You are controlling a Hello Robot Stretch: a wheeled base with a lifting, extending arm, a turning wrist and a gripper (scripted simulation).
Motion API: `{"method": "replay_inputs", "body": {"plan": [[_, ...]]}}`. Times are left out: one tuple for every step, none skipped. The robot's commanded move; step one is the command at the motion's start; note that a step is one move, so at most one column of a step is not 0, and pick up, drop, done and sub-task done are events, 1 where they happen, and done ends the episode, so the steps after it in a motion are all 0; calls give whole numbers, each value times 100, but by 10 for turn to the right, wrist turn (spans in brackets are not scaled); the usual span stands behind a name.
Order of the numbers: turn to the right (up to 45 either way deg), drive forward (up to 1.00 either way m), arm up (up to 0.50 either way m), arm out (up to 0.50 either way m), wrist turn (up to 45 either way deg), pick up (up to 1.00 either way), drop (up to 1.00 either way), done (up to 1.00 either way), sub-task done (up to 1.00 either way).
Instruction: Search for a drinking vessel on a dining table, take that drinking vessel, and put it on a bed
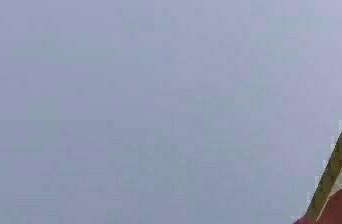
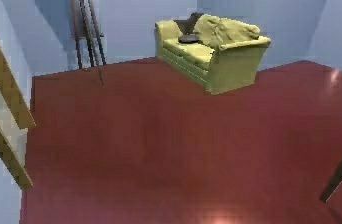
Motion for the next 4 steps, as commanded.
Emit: {"method": "replay_inputs", "body": {"plan": [[450,0,0,0,0,0,0,0,0],[330,0,0,0,0,0,0,0,0],[0,45,0,0,0,0,0,0,0],[450,0,0,0,0,0,0,0,0]]}}
